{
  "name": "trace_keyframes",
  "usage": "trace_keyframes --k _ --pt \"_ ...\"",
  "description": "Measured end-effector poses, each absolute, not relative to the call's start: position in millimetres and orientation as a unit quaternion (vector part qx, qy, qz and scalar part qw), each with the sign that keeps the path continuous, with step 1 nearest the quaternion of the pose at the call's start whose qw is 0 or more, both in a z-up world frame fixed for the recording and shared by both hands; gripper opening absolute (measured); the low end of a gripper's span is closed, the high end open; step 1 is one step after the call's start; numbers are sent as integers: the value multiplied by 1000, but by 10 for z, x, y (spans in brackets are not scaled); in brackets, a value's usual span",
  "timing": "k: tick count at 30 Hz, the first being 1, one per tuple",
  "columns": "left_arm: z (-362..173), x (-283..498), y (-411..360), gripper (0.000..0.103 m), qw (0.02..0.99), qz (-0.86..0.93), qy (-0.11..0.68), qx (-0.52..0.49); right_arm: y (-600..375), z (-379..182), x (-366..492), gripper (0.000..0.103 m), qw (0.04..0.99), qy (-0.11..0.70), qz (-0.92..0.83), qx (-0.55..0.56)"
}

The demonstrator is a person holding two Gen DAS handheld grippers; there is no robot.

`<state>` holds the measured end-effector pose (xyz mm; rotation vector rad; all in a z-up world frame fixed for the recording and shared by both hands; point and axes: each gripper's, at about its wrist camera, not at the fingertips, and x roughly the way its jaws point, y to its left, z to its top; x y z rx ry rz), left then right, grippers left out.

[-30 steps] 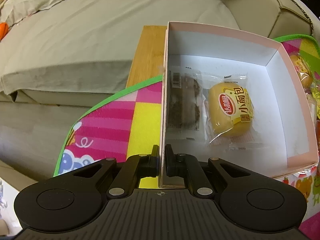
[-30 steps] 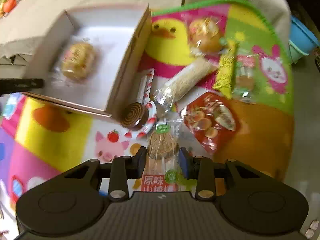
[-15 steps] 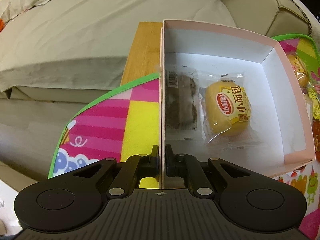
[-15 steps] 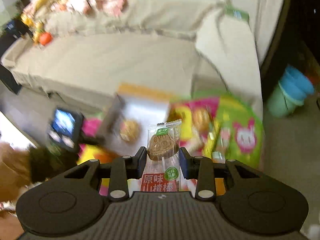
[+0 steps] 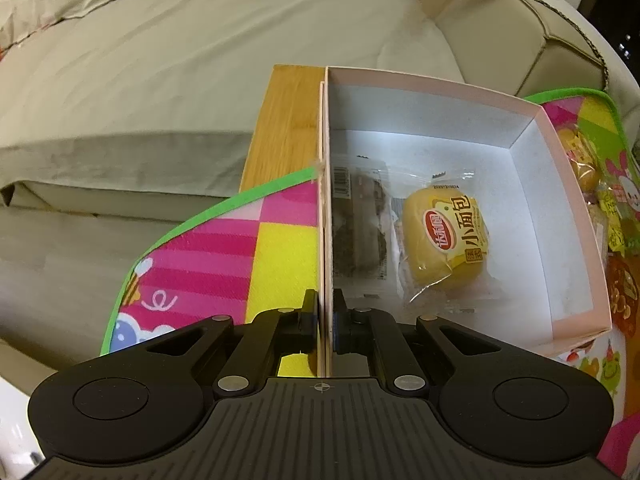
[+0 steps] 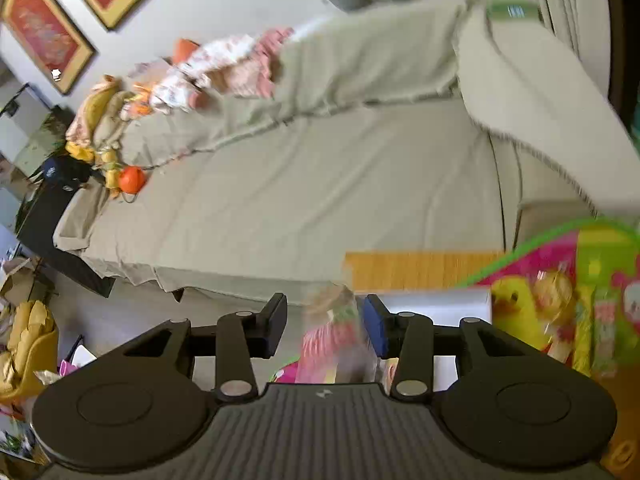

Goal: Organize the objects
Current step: 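Carry the hawthorn stick packet into the box and release it, then grasp the brown swirl lollipop with the right tool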

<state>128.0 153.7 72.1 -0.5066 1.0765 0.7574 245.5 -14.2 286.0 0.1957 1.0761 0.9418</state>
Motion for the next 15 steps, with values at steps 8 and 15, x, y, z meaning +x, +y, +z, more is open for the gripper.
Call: trace_keyframes --k 8,15 --pt "775 1260 1538 8 757 350 500 -234 -584 2480 2365 60 786 493 373 -1" --pt "746 1314 1540 8 740 363 512 -241 -1234 1956 2306 64 797 506 310 -115"
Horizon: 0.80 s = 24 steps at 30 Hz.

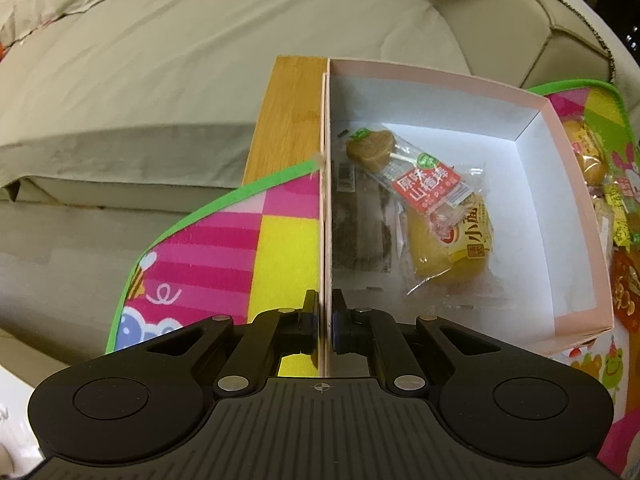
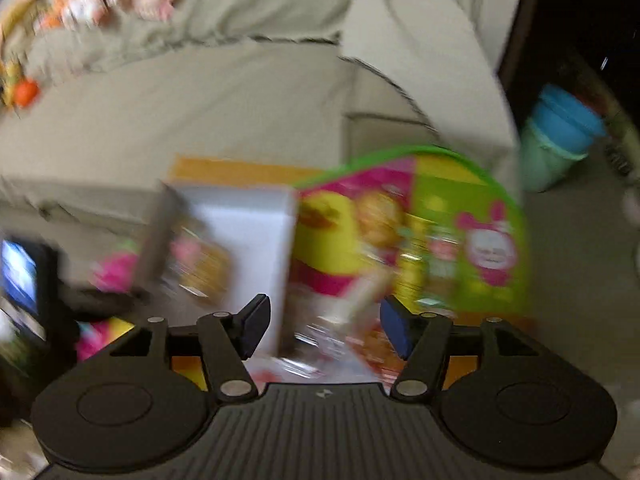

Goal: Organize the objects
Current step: 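Grasp the brown swirl lollipop with the right tool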

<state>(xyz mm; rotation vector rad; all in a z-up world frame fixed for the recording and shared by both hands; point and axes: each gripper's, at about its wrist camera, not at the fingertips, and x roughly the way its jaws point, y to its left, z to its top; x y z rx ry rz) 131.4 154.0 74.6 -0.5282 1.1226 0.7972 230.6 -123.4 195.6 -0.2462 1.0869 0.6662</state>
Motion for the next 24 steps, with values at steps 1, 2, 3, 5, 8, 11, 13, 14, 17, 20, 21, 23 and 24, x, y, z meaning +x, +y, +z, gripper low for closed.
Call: trace_keyframes --k 1,2,3,5,8,11,13,14,17,20,21,23,24 --pt "737 1325 1537 8 738 365 514 -240 -1312 1881 2280 65 799 501 303 -140" --pt "729 1329 1539 8 736 367 515 -240 -1395 1821 2257 67 799 496 299 -159" --pt "718 1339 1538 8 734 369 518 -240 -1453 1760 2234 68 799 492 297 -177" --pt "699 1356 1538 8 728 372 523 -240 -1596 1651 2179 69 797 489 294 -199" --pt "690 1388 1543 8 724 374 528 -238 -1696 1513 2181 71 794 500 288 -192" --pt "676 1415 1550 8 723 373 532 -236 -1730 1432 2178 74 794 511 282 -170" --pt "676 1421 1545 8 724 372 534 -231 -1740 1370 2185 74 794 516 281 -156" --pt "676 1422 1538 8 723 372 535 -230 -1741 1303 2195 74 794 520 279 -149" --pt "681 1428 1534 8 723 368 538 -230 -1678 1115 2247 74 788 539 264 -136" --pt "698 1407 1540 8 726 359 538 -231 -1539 998 2261 75 780 540 287 -131" --pt "703 1400 1540 8 728 356 538 -230 -1444 976 2218 75 777 528 312 -146" --pt "695 1393 1541 8 730 353 539 -228 -1248 926 2092 75 768 493 359 -197" --pt "685 1400 1540 8 730 351 542 -226 -1141 886 2008 75 759 472 386 -228"
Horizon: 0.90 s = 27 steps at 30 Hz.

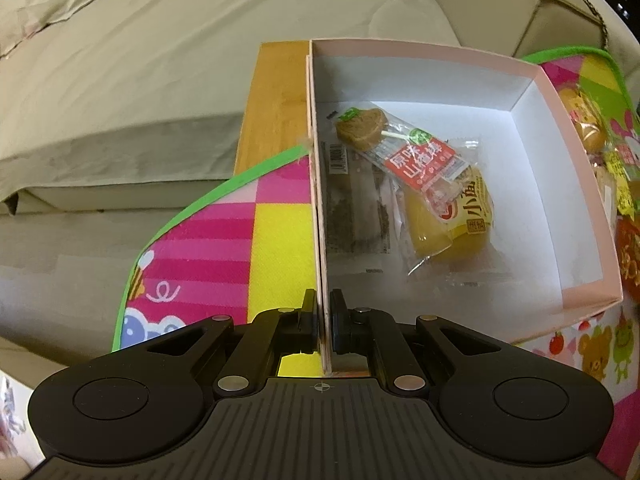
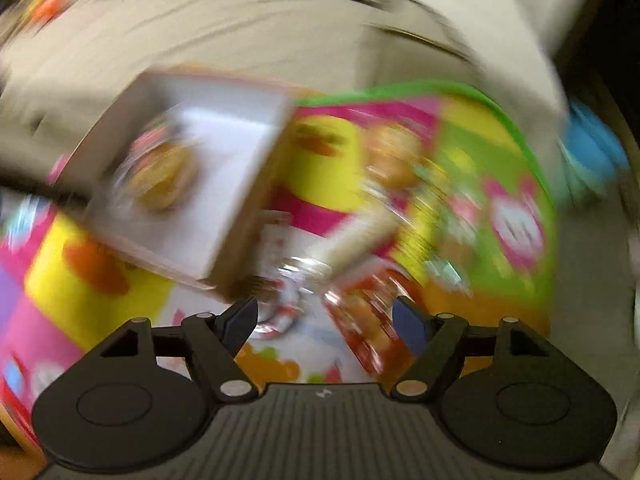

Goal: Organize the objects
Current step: 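Grasp the brown swirl lollipop with the right tool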

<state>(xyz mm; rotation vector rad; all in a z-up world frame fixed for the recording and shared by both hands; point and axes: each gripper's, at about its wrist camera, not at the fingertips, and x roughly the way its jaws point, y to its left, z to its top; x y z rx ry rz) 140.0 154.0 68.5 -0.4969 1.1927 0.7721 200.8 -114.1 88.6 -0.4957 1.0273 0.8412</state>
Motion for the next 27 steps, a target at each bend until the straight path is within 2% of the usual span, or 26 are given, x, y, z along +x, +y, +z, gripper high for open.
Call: trace_keyframes --k 4,8,10,11,12,14,22,27 --pt "683 1406 1534 8 729 351 542 -226 -783 623 1722 75 706 424 464 -326" --pt "687 1407 1518 8 728 354 542 -224 -619 356 1653 74 688 409 476 -364" --pt "684 1404 1509 8 729 353 543 -221 -575 258 1712 69 690 417 466 -365" --pt "682 1399 1511 8 730 352 542 -222 -581 252 1746 64 690 423 469 -354" --pt "681 1390 1513 8 730 352 541 -224 -588 261 1769 52 690 429 471 -345" --pt "675 1384 1517 8 729 354 540 -228 -610 289 1746 46 688 438 469 -340" --pt "667 1403 1511 8 725 361 541 -228 -1057 256 1516 46 686 513 422 -297" --pt "664 1415 1508 8 723 365 540 -227 -1157 233 1454 50 698 520 407 -277"
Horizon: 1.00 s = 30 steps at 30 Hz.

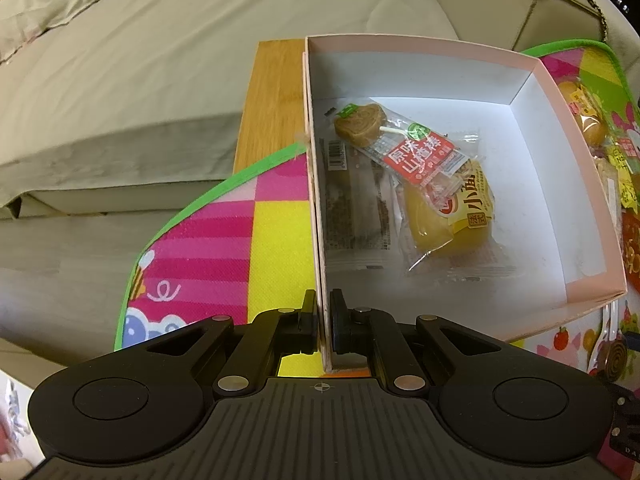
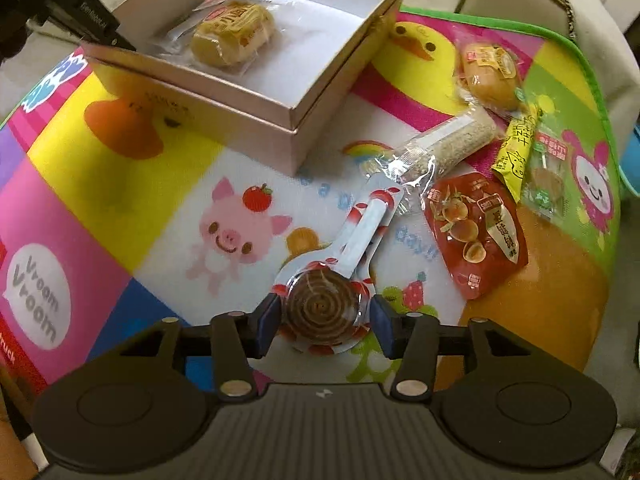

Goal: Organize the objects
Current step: 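Grasp the brown swirl lollipop with the right tool, then carry the lollipop up toward the box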

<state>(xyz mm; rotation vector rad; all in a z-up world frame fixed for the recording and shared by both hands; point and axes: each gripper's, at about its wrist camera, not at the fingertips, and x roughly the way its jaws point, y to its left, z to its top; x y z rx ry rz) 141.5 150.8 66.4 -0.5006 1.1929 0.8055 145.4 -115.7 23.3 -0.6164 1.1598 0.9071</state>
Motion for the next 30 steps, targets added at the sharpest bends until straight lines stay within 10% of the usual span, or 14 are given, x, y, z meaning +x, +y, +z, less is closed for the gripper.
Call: trace_keyframes --k 9,30 --pt "668 1424 1504 8 717 366 548 -227 -1135 533 1483 45 690 529 403 -285" --pt "678 1330 1385 9 715 367 543 -242 -1647 3232 1725 45 796 393 409 -211"
